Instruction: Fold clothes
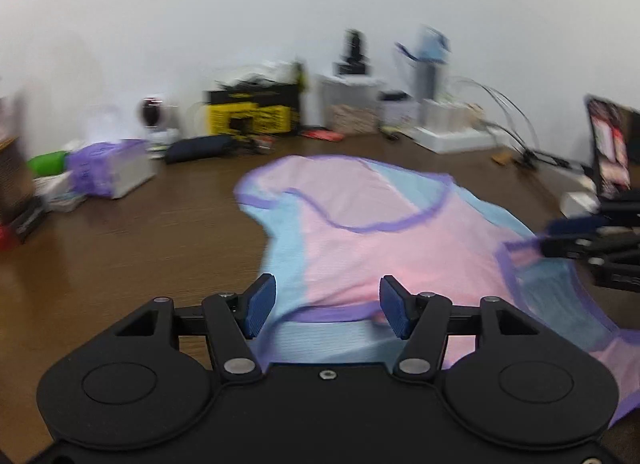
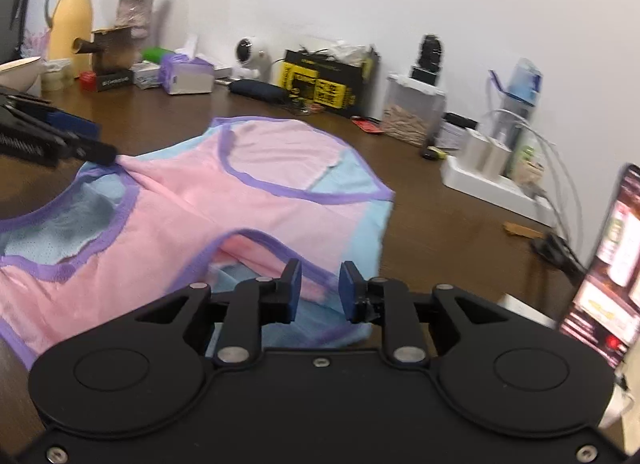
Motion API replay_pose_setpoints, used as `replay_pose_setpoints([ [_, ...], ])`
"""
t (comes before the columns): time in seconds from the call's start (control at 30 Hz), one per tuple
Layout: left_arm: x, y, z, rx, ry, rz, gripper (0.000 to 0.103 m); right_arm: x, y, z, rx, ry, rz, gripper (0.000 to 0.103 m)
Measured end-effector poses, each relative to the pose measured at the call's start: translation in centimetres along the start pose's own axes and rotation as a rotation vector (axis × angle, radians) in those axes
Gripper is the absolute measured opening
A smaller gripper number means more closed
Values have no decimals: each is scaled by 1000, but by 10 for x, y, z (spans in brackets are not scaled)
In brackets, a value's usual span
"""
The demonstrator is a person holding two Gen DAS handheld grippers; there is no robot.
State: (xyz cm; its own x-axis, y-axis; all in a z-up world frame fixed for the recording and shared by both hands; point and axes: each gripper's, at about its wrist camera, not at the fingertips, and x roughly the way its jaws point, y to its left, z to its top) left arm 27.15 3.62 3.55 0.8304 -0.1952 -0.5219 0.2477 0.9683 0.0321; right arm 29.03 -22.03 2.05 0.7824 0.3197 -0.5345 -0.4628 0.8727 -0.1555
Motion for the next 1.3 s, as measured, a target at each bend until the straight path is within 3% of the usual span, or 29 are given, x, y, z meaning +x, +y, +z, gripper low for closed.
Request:
replay_pose_setpoints([
  [0.1, 1, -10, 2, -25, 48, -59, 52, 2, 13, 13, 14, 23, 43, 26],
  [0.13, -1, -10, 1, -43, 62, -81, 52, 0, 10, 13, 57, 30, 96, 27],
  [0.2, 0, -8, -4, -86, 97, -122, 52, -1, 2, 12, 167, 50, 224, 42],
  [0.3, 11, -7, -11, -130, 139, -132, 48, 13, -4, 10, 254, 71, 268, 42],
  [0.37, 16, -9, -11, -138, 140, -122, 33, 23, -7, 8, 307, 85, 287, 37],
  [0.43, 19, -7, -9, -168, 138, -142, 11, 30, -7, 9, 347, 73, 313, 24],
  [0.5, 17, -6, -8, -201, 102, -155, 7, 29, -5, 10, 348, 47, 308, 8],
  [0.7, -12, -9, -6, -213, 36, -209, 3, -18, -8, 3, 322, -45, 328, 6],
  [0.77, -16, -12, -14, -208, 69, -209, 3, -24, -10, -4, 331, -21, 360, 7],
  [0.87, -19, -15, -21, -165, 136, -196, 5, -22, -10, -11, 296, 71, 327, 28],
  [0.97, -48, 0, -13, -147, 86, -256, 13, -40, -20, -10, 275, 61, 311, 30],
  [1.03, -60, 17, 0, -164, 44, -252, 46, -57, -32, -5, 265, 13, 299, 41],
  [1.07, -60, 24, 10, -161, 20, -220, 54, -63, -40, -2, 260, -15, 274, 57],
  [1.1, -55, 32, 23, -144, -9, -178, 59, -65, -42, 0, 258, -27, 261, 67],
  [1.2, -16, 46, 50, -116, -13, -87, 59, -40, -60, 27, 176, -63, 47, 67],
  [1.3, 46, 32, 74, -76, 52, -26, 59, 4, -65, 53, 88, -48, -47, 66],
])
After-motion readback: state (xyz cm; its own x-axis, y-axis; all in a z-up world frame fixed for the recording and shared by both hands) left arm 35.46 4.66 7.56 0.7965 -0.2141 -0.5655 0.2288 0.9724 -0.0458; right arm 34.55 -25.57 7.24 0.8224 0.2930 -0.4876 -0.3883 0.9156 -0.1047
